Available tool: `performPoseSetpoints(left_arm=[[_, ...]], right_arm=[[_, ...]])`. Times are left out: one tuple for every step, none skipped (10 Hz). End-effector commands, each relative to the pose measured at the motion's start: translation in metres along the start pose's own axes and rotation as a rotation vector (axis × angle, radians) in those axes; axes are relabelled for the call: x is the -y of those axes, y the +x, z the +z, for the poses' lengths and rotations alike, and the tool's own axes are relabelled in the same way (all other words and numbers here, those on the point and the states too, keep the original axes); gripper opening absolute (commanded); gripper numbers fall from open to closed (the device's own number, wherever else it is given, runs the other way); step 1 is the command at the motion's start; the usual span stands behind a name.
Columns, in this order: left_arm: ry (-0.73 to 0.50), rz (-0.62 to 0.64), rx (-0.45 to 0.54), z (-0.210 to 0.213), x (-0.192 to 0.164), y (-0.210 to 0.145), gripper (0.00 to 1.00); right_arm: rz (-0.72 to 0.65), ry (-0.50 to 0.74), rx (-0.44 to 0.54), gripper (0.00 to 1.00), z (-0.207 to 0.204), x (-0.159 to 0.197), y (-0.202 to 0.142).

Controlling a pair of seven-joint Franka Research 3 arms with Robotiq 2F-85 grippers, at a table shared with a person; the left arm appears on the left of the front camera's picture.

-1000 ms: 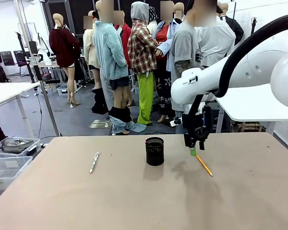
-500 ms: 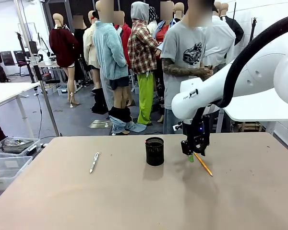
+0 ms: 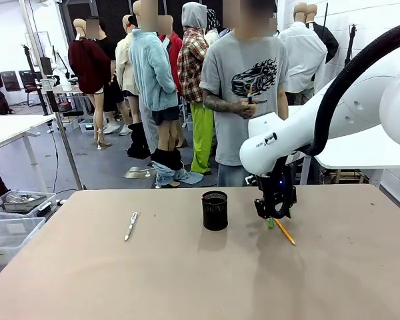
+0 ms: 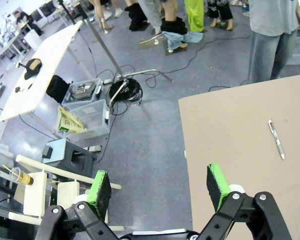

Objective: Place the pens into the pen holder.
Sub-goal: Pick up a writing instrument from the table and place it into the Pen holder.

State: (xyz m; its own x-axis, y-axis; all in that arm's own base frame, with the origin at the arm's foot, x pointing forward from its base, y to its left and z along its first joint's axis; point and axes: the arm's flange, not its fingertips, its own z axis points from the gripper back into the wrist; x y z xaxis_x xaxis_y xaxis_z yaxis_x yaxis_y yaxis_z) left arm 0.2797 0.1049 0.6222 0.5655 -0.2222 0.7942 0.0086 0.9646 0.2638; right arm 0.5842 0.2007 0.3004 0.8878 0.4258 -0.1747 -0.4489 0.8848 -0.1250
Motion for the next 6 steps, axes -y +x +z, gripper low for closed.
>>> performPoseSetpoints(left_arm=[[0.002, 0.004, 0.006, -0.0008, -0.0005, 0.0008, 1.00], [0.002, 0.004, 0.006, -0.0008, -0.0005, 0.0008, 1.00], [0.002, 0.004, 0.006, -0.0008, -0.0005, 0.0008, 1.00], [0.002, 0.004, 0.006, -0.0008, -0.0005, 0.0008, 1.00], [0.002, 0.004, 0.006, -0.0008, -0.0005, 0.0008, 1.00], [0.002, 0.004, 0.006, -0.0008, -0.0005, 0.0008, 1.00]], right_arm=[[0.010, 0.032, 0.020, 0.45, -0.0103, 0.0008, -0.0044], [0.015, 0.038, 0.019, 0.25, -0.0121, 0.0001, -0.0044], [0.015, 0.039, 0.016, 0.05, -0.0136, 0.0005, -0.0049], [0.023, 0.050, 0.007, 0.00, -0.0162, 0.0005, -0.0042], [0.026, 0.055, 0.006, 0.00, -0.0158, 0.0004, -0.0039], [0.031, 0.049, 0.003, 0.00, -0.0135, -0.0004, -0.0036]])
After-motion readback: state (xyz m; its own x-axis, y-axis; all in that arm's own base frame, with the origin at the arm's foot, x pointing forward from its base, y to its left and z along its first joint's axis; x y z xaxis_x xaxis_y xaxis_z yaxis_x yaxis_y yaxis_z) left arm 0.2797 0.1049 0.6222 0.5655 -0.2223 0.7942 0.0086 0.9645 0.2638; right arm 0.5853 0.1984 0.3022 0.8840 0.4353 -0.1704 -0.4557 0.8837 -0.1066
